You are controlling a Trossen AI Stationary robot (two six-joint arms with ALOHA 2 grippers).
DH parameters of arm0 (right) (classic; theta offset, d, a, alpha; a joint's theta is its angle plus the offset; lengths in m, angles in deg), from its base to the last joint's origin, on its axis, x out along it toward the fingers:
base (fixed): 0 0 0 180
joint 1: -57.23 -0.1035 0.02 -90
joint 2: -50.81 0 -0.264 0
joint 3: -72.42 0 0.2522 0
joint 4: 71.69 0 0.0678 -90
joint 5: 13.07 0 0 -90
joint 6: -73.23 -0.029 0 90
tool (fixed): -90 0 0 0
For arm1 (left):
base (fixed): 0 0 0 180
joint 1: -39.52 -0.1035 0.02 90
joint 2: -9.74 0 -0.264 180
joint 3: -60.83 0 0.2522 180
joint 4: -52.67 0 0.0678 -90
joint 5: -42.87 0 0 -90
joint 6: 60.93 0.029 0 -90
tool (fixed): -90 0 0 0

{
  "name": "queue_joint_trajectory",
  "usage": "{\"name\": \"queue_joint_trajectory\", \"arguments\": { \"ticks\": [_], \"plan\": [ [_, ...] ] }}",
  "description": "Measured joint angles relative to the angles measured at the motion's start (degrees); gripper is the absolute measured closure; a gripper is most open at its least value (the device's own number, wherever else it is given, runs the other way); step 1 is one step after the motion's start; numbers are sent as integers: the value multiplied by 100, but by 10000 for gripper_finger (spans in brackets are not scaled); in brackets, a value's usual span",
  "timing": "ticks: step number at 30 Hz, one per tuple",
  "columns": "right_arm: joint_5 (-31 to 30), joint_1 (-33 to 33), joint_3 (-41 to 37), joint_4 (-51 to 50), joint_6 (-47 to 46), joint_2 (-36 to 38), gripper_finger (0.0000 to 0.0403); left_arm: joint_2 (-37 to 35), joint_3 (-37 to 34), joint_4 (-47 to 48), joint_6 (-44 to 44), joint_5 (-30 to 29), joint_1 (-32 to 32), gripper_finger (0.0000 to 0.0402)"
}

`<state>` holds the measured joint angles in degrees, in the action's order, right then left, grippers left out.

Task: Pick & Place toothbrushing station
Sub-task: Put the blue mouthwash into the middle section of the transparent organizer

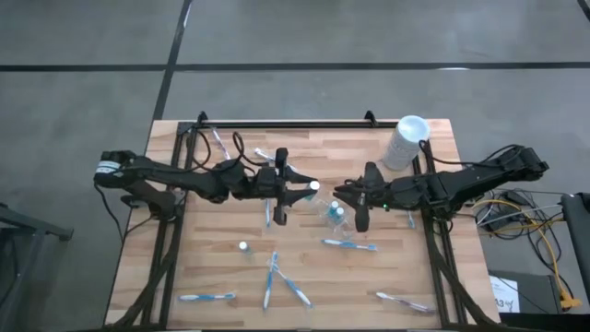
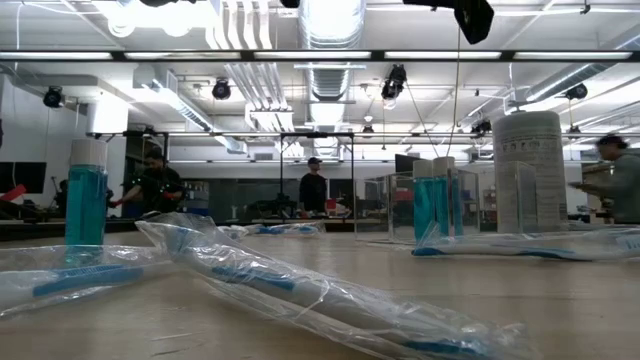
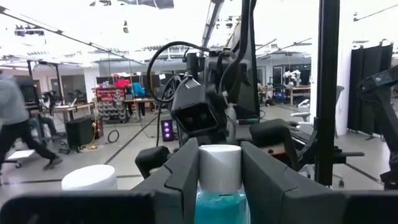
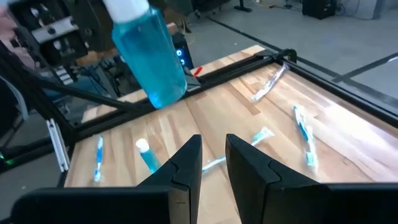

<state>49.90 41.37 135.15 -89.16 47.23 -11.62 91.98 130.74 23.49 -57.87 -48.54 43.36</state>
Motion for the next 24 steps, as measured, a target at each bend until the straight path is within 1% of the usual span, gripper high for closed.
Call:
{"name": "queue_joint_trajectory", "arguments": {
  "ticks": [6, 11, 16, 19, 24],
  "plan": [
    [0, 0, 0, 605, -229, -249, 335, -1, 2, 10, 25, 0, -2, 296],
    [0, -21, 0, 1156, 348, -256, 335, -1, -4, 21, 23, 2, -4, 296],
    [9, -26, 0, 1359, 334, -258, 333, 0, 7, 4, 23, 4, -4, 296],
    [91, -26, 0, 1372, 344, -256, 322, 0, 7, 4, 21, 4, -4, 296],
    [182, -26, 0, 1372, 348, -258, 292, 0, 5, 7, 19, 4, -4, 296]
  ]
}}
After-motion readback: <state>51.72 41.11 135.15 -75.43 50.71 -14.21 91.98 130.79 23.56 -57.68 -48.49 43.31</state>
